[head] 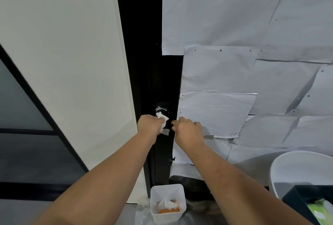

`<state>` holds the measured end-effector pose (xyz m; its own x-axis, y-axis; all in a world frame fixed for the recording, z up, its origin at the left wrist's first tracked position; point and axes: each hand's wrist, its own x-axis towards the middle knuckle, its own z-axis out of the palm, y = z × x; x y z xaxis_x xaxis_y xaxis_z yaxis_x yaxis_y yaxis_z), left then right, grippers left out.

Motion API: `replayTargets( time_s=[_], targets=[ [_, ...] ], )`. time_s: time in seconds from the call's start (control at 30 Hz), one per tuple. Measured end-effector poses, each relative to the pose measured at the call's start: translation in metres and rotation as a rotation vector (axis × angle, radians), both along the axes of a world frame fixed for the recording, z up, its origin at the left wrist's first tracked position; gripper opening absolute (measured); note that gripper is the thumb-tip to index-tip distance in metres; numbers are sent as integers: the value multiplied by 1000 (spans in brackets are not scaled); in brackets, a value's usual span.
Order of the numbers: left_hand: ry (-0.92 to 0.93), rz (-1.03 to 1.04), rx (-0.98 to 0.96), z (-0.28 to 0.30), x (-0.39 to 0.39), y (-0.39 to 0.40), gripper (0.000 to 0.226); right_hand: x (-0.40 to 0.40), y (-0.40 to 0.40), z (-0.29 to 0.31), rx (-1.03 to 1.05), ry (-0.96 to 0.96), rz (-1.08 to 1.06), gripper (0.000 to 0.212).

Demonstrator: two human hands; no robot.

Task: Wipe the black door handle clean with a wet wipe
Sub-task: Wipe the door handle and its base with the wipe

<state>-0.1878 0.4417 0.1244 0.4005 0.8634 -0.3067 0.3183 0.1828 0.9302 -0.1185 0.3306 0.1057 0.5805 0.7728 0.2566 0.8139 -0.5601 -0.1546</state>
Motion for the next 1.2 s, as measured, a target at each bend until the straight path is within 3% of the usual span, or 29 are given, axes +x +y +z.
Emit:
replayTargets(
  time_s=[0.23,0.37,0.47,0.57,0.67,1.0,1.1,1.2],
  targets=[
    [-22,-27,-211,-12,-19,9,10,2,1,0,-14,7,6,27],
    [-72,135,-262,-20,-16,2,14,3,0,-2,-16,11,14,29],
    [-233,296,-216,-21,-10,-6,21,4,-1,-2,-11,12,22,30],
    [-312,295,-158,-19,-3,-12,12,4,0,-2,-9,15,26,29],
    [-264,264,-173,-13,6,-17,26,4,-1,-3,1,9,34,28],
    [-170,266,-226,1,17,-8,18,3,0,-3,12,18,34,29],
    [-209,200,-341,-2,10,0,29,3,-1,-1,-1,23,32,30],
    [-200,203,-369,-13,0,-3,21,2,-1,1,-14,30,33,32]
  ],
)
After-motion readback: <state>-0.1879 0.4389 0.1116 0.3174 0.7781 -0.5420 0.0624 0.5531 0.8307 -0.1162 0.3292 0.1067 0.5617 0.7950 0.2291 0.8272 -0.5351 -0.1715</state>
